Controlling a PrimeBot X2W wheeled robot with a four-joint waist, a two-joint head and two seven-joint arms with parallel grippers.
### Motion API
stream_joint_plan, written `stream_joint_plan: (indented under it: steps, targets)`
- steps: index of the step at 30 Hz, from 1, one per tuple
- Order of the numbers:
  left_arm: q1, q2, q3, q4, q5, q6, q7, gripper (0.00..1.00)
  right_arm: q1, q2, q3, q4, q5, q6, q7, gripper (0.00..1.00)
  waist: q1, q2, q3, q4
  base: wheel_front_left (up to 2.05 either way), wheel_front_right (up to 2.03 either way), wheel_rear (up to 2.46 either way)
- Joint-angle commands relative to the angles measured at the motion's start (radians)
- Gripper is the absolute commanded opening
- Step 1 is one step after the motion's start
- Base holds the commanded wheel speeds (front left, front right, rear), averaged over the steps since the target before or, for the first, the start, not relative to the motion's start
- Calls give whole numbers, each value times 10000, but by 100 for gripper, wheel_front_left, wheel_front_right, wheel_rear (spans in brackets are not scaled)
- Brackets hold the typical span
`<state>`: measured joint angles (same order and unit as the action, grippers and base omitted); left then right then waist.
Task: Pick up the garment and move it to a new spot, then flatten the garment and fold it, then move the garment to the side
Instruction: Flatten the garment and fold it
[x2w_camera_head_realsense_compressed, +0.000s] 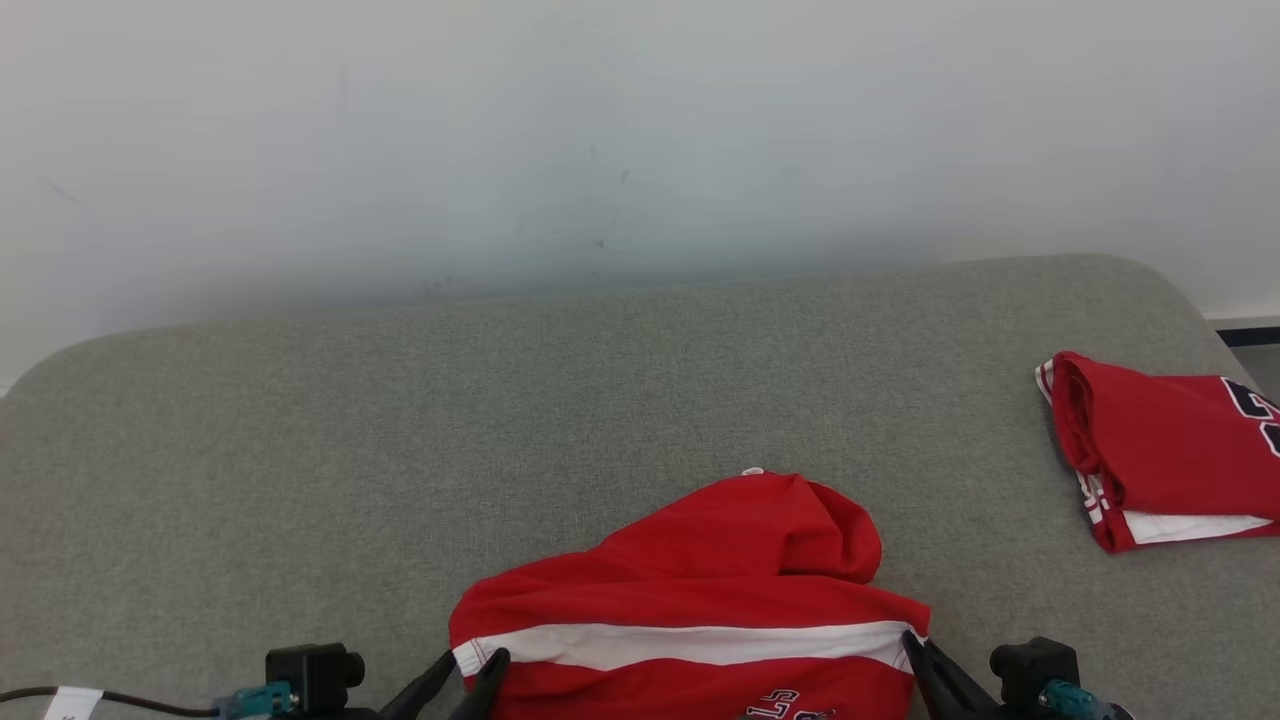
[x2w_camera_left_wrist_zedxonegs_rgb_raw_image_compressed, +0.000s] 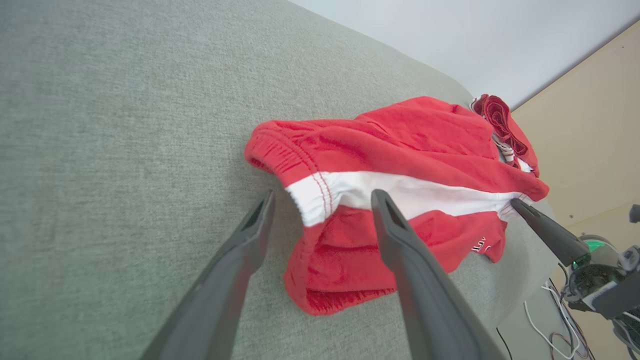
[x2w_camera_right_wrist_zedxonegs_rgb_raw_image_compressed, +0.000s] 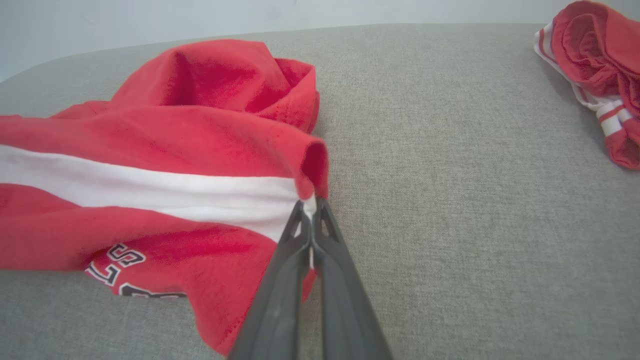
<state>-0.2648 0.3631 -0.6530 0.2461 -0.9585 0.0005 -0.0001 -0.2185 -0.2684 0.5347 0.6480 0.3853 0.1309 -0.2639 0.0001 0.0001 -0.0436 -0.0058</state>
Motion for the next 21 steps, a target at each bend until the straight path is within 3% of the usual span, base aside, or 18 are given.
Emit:
stream_joint_plan:
  steps: [1,2,3,5,13,21]
  targets:
    - [-148,-97,6,138,-88,-93,-47,78,-150,-97,71,19,88,-3,1,0,-1,-1,46,-35,0,0,0]
    - [-218,-112,36,197,-85,-143,-128,55,-173,-104,108,24,114,-3,1,0,-1,-1,56,-51,0,0,0]
    - [-308,-95,74,235,18,-176,-282,45,-181,-120,143,26,128,-3,1,0,-1,-1,65,-66,0,0,0]
    - [-366,-125,98,339,194,-251,-598,0,-170,-167,202,41,182,-3,1,0,-1,-1,67,-86,0,0,0]
    - [-457,81,-68,375,312,-597,-611,0,-381,-402,277,-108,527,-3,1,0,-1,-1,-91,-158,0,0,0]
    - [-722,637,380,-577,30,-786,-714,0,-852,-1148,144,-874,1055,-3,1,0,-1,-1,-452,-253,0,0,0]
